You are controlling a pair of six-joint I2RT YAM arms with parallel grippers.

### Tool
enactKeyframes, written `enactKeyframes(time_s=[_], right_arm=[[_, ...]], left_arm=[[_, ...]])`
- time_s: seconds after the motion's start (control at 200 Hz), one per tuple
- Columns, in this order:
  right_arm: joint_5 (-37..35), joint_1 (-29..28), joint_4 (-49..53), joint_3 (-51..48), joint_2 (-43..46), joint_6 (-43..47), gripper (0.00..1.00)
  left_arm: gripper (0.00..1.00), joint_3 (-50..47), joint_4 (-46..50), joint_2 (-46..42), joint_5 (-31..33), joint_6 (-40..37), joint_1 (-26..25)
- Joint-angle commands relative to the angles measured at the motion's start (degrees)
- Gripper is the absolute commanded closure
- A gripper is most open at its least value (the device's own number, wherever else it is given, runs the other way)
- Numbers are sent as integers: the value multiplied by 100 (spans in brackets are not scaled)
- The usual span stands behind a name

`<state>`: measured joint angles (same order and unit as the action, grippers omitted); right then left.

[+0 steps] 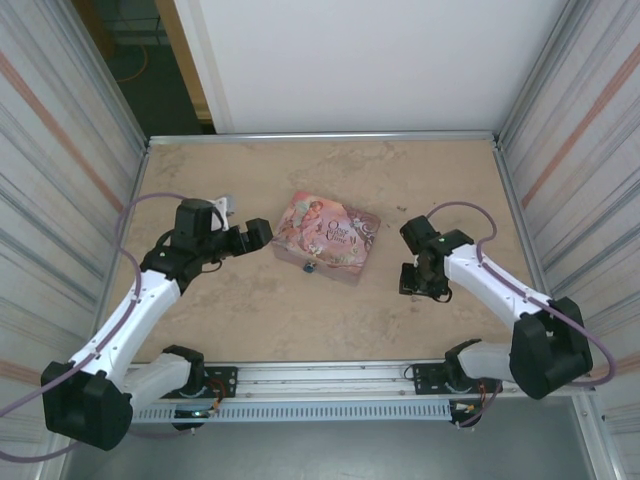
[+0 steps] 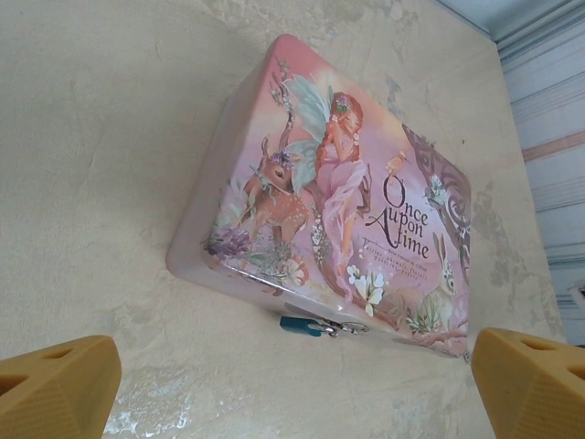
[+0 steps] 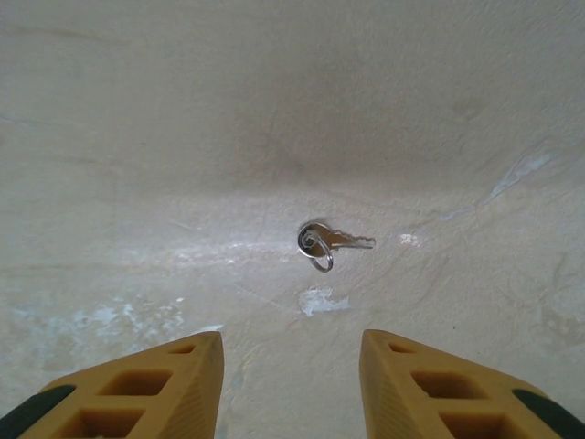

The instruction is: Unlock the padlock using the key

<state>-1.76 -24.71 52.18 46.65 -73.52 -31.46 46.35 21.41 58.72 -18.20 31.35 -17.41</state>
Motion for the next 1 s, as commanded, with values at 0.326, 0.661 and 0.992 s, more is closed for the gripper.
enactKeyframes(time_s=[0.326, 0.661, 0.992], right_arm=[[-193, 68, -428, -262, -679, -106, 67], [-159, 142, -653, -311, -1034, -73, 72], [-79, 151, -816, -349, -1295, -35, 82]], left_arm=[[1, -100, 152, -212, 179, 40, 4], [1, -73, 262, -311, 240, 3, 69], [1, -94, 346, -352, 264, -18, 137]])
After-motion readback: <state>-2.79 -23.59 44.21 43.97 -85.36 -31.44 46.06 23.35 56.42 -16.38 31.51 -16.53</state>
